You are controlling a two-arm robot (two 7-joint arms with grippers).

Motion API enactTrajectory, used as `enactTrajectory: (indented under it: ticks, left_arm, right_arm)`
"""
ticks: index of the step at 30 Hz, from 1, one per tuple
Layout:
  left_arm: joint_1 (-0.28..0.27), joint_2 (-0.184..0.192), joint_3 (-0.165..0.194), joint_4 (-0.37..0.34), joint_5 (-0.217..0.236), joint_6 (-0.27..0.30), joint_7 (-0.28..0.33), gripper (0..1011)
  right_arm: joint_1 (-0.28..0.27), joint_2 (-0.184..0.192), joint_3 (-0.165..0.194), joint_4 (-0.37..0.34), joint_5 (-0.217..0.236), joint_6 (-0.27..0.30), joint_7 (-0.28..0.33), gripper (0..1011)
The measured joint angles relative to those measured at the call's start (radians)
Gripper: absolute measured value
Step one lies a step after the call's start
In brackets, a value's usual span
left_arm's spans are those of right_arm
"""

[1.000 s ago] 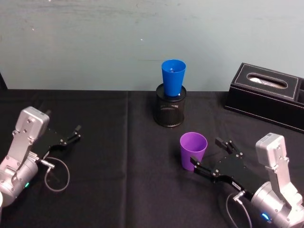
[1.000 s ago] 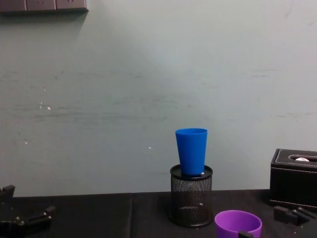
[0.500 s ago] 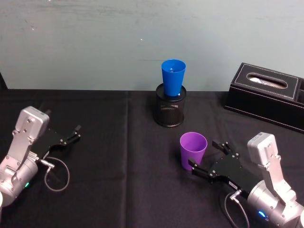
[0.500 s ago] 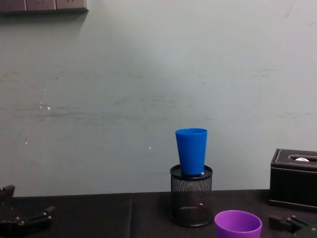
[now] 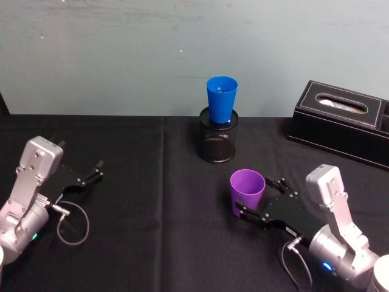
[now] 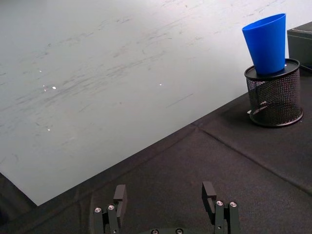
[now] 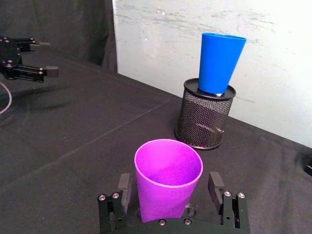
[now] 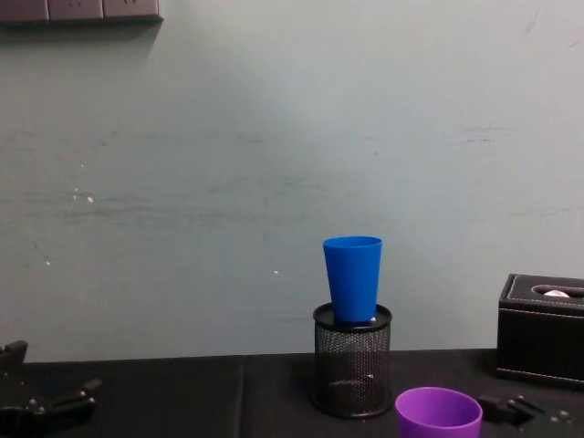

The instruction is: Pick up one cup with a gripper and tap it against the other cup.

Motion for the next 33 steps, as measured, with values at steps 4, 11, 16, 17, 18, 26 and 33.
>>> enactTrajectory:
  ticks: [4, 11, 16, 17, 18, 26, 33]
  left_arm:
    - [0.000, 0.000, 0.000, 0.000, 0.000, 0.000, 0.000, 1011]
    - [0.000, 0.000, 0.000, 0.000, 0.000, 0.000, 0.000, 1011]
    - [0.000, 0.000, 0.000, 0.000, 0.000, 0.000, 0.000, 1011]
    - [0.000, 0.000, 0.000, 0.000, 0.000, 0.000, 0.000, 1011]
    - [0.000, 0.000, 0.000, 0.000, 0.000, 0.000, 0.000, 1011]
    - [0.000, 0.000, 0.000, 0.000, 0.000, 0.000, 0.000, 1011]
    - [0.000, 0.000, 0.000, 0.000, 0.000, 0.000, 0.000, 1011]
  right_arm:
    - [0.016, -0.012, -0.001, 0.020, -0.006, -0.001, 0.006, 1003]
    - [0.043, -0.030, -0.005, 0.052, -0.011, 0.001, 0.017, 1003]
    - [0.054, -0.038, -0.009, 0.065, -0.013, 0.001, 0.023, 1003]
    - [0.057, -0.040, -0.012, 0.070, -0.014, 0.001, 0.025, 1003]
    - [0.057, -0.040, -0.012, 0.070, -0.014, 0.001, 0.025, 1003]
    - [0.060, -0.040, -0.013, 0.074, -0.015, 0.001, 0.026, 1003]
    - [0.058, -0.040, -0.013, 0.071, -0.015, 0.001, 0.026, 972]
